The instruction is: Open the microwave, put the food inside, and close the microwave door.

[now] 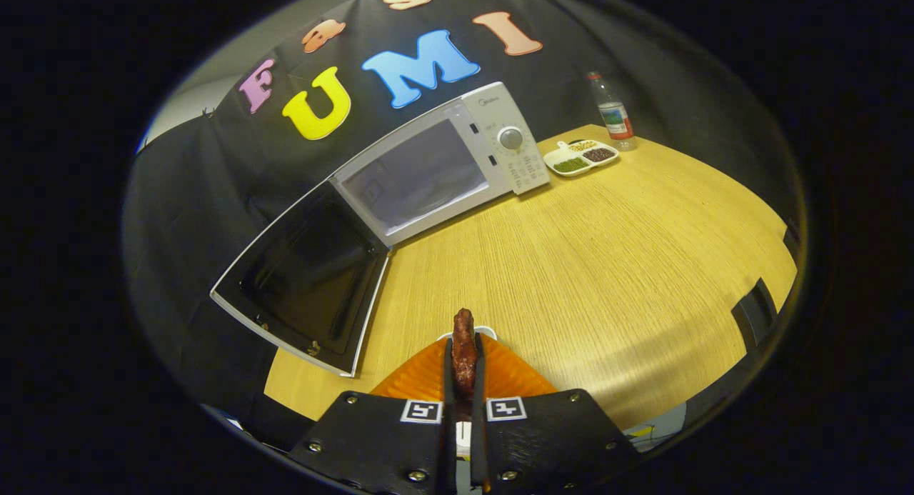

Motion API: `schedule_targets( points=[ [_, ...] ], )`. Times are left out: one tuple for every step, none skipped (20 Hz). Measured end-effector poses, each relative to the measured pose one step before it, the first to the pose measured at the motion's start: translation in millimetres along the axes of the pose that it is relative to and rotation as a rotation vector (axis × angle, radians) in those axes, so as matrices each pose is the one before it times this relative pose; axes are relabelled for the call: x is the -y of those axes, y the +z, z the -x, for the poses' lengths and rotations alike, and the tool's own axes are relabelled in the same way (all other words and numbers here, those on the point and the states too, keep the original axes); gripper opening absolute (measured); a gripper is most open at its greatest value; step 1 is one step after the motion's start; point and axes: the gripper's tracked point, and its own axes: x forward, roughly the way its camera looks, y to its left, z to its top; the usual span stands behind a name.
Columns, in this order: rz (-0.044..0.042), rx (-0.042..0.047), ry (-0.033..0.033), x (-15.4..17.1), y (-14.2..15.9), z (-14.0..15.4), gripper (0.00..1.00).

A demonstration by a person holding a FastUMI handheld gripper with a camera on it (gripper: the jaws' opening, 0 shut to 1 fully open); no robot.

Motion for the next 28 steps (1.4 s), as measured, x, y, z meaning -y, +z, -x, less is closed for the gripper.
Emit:
schedule_targets(
  points=[
    [0.013, 0.00237, 0.00035, -2.79, 6.72, 0.24, 0.08],
    [0.00608, 0.01293, 0.00357, -3.44, 9.27, -2.0, 0.08],
    [-0.00409, 0.01249, 0.007, -4.2, 10.32, -0.68, 0.08],
    [-0.00632, 0.01031, 0.0118, -5.74, 8.46, -1.74, 0.08],
    [-0.00254, 0.0097, 0.01027, -5.84, 9.53, -4.07, 0.08],
    [0.00341, 0.01193, 0.00586, -3.84, 8.66, -4.2, 0.08],
    [0.00768, 0.01234, 0.00381, -3.21, 9.83, -5.11, 0.08],
    [0.00447, 0.0132, 0.00315, -3.39, 9.25, -6.84, 0.08],
    [0.0009, 0.01022, 0.00692, -4.45, 9.42, -6.65, 0.08],
    [-0.00244, 0.01121, 0.00732, -4.24, 7.66, -7.82, 0.08],
    [-0.00058, 0.00639, 0.00562, -3.91, 7.42, -8.55, 0.08],
    [0.003, 0.0069, 0.00608, -3.53, 6.31, -8.41, 0.08],
    [0.0046, 0.0096, 0.00213, -2.86, 6.55, -8.61, 0.08],
    [0.00504, 0.00803, 0.00253, -2.56, 5.3, -8.89, 0.08],
    [0.00199, 0.00949, 0.0034, -3.12, 6.23, -8.67, 0.08],
    [-0.00029, 0.0077, 0.00405, -2.7, 5.05, -9.5, 0.08],
    [-0.00013, 0.00593, 0.00293, -2.08, 5.6, -9.82, 0.08],
    [-0.00111, 0.00957, 0.00103, -1.45, 5.23, -9.2, 0.08],
    [0.00073, 0.0055, 0.0013, -1.51, 4.85, -9.84, 0.08],
    [0.00039, 0.00759, -0.00033, -0.21, 3.96, -10.14, 0.08],
    [-0.00049, 0.00569, -0.00049, 0.45, 4.02, -9.68, 0.08],
    [-0.00092, 0.00805, 0.00028, 0.72, 3.55, -10.07, 0.08],
    [-0.00335, 0.00437, -0.00077, 1.2, 3.68, -10.76, 0.08],
    [-0.00432, 0.00409, -0.00167, 1.48, 2.51, -9.59, 0.08],
    [-0.0055, 0.00527, -0.00189, 1.04, 3.69, -10.17, 0.08],
    [-0.00291, 0.00548, -0.00382, 2.19, 1.7, -10.22, 0.08],
    [0.00537, 0.00885, -0.00301, 1.16, 3.12, -10.05, 0.08],
    [0.01334, 0.00592, -0.00519, 1.03, 2.19, -10.41, 0.08]
  ],
)
